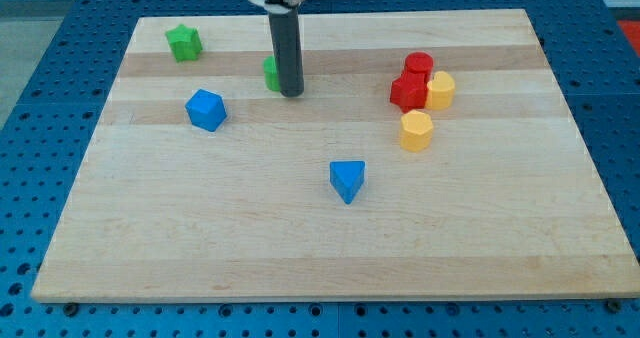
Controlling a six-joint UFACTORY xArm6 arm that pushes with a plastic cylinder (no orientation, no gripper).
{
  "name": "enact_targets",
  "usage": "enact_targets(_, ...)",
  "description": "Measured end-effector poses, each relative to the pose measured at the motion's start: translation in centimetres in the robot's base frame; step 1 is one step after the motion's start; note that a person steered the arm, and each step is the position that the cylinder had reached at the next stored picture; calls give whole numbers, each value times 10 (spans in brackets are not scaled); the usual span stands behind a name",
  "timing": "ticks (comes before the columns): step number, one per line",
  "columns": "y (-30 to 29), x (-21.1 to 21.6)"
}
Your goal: Move the green circle to the top center of the board
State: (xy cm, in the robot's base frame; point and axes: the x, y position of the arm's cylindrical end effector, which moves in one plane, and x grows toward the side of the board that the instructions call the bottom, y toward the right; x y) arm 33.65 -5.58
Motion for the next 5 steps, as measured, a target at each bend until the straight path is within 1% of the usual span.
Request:
enact_targets(1,0,-25)
enact_targets(3,-10,35)
enact_targets(4,-27,27)
enact_targets(5,-50,3)
